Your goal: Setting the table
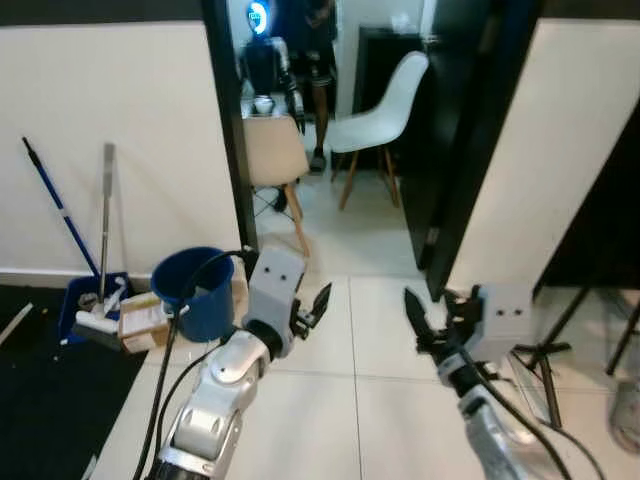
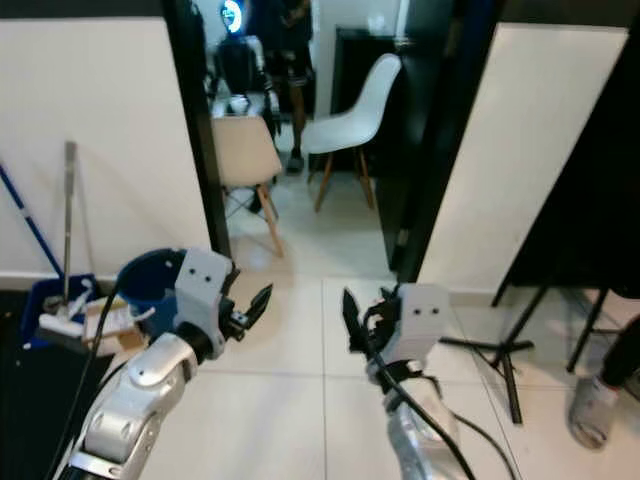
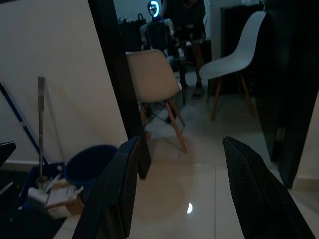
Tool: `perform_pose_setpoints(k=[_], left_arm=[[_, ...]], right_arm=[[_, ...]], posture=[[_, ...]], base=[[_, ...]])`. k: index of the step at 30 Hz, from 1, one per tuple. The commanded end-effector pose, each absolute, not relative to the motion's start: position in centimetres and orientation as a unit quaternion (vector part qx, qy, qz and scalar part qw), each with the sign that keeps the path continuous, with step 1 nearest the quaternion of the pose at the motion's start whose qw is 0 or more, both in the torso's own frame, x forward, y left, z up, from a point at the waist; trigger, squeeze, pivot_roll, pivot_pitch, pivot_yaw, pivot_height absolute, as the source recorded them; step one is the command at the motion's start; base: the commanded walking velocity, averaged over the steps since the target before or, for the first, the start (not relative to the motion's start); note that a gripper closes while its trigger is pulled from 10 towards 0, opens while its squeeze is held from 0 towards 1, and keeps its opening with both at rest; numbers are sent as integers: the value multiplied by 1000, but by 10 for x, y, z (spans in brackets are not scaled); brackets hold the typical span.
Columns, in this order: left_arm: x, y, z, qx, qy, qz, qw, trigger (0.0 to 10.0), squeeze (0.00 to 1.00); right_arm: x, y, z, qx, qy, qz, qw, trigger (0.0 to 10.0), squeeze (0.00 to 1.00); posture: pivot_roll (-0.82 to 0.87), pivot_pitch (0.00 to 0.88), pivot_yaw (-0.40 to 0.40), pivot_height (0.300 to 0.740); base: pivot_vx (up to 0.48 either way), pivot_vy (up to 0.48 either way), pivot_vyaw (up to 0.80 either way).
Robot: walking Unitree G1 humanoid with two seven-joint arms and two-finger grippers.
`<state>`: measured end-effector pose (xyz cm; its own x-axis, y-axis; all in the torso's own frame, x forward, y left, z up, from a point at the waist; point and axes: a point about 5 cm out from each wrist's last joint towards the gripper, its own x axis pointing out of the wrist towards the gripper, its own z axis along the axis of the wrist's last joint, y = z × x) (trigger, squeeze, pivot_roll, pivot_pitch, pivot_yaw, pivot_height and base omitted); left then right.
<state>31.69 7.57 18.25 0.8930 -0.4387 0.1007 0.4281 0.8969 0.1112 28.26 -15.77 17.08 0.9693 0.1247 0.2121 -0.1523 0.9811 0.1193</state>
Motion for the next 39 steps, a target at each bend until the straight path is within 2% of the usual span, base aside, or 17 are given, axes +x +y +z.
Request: perform_pose_setpoints(k=[1,39], left_arm=[[318,82,176,51,-49,-214,974,10000,0],[319,79,176,51,-53,-218,973,10000,0]], right_arm=[[281,-153,167,73,-96,73,990,10000,0],[283,-153,167,73,-95,70,990,10000,0]], posture=[[-65,12,95,740],[-68,9,96,740]], base=[[480,0,0],[480,0,0]])
